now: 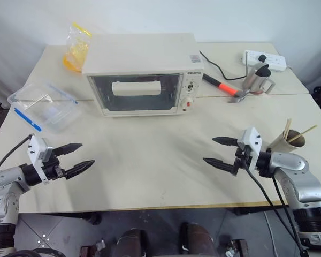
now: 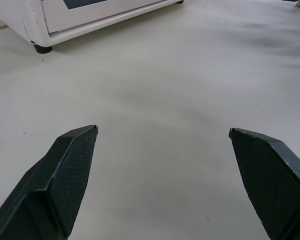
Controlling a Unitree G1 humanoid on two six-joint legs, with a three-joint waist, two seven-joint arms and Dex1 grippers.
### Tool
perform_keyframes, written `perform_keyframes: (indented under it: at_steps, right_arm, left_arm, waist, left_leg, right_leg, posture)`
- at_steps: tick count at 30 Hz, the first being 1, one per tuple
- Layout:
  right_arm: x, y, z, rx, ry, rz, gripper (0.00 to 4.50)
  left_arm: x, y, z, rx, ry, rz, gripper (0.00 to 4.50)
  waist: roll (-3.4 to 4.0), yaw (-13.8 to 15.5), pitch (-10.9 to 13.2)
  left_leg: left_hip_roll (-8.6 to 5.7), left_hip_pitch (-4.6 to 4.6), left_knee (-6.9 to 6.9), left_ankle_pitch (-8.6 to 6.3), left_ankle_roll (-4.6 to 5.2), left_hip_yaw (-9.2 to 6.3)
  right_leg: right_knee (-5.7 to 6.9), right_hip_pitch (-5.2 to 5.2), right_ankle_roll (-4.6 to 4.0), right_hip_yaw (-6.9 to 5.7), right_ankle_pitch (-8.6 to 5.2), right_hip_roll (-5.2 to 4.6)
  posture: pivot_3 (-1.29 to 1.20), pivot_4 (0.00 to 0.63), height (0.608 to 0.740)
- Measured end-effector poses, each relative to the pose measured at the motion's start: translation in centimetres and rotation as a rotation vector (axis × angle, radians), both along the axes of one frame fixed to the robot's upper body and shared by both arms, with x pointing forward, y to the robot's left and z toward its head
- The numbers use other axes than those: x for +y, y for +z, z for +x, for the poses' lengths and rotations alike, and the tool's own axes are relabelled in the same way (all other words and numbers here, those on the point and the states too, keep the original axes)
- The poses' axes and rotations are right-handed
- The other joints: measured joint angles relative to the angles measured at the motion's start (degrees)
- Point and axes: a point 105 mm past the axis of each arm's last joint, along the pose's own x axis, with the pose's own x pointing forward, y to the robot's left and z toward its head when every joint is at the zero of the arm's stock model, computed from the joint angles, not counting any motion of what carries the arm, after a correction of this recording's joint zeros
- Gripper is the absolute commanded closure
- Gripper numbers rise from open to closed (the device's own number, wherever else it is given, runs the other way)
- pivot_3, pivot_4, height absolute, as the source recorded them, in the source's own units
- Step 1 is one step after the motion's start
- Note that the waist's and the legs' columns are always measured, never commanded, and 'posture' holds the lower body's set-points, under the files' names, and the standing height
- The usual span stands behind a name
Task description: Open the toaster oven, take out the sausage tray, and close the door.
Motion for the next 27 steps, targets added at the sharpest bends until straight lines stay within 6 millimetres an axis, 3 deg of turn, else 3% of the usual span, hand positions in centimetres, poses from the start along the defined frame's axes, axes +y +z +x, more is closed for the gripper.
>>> perform_keyframes:
  at_steps: [8,17,22,27]
  right_arm:
    - [0.9,1.0,0.9,-0.004,0.006,-0.01,0.0]
    - [9.2,5.0,3.6,-0.042,0.168,0.05,0.0]
    - [12.0,7.7,5.7,-0.095,0.208,0.073,0.0]
    - [13.6,9.2,8.1,-0.12,0.192,0.056,0.0]
  left_arm:
    - [0.6,0.2,0.7,-0.013,0.075,0.014,0.03]
    - [0.7,3.3,2.0,-0.142,0.122,-0.087,0.03]
    - [1.2,4.2,1.7,-0.176,0.148,-0.115,0.03]
    - [1.5,4.9,1.2,-0.207,0.159,-0.134,0.03]
  waist:
    - [0.0,-0.1,0.0]
    - [-0.01,-0.2,0.0]
    - [-0.01,-0.3,0.0]
    - [-0.01,-0.5,0.0]
  left_leg:
    - [0.02,0.0,0.01,0.0,0.0,0.02]
    - [0.05,-0.07,0.11,-0.04,-0.03,0.03]
    - [0.06,-0.11,0.14,-0.07,-0.03,0.01]
    - [0.04,-0.11,0.2,-0.07,-0.04,0.01]
  right_leg:
    - [0.01,-0.02,0.0,0.04,0.0,0.0]
    - [0.12,-0.12,0.0,0.04,0.0,0.03]
    - [0.16,-0.15,0.01,0.03,0.01,0.06]
    - [0.25,-0.16,0.02,0.04,0.01,0.07]
  posture:
    - [0.0,0.15,0.74]
    - [0.0,0.15,0.74]
    - [0.0,0.15,0.74]
    - [0.0,0.15,0.74]
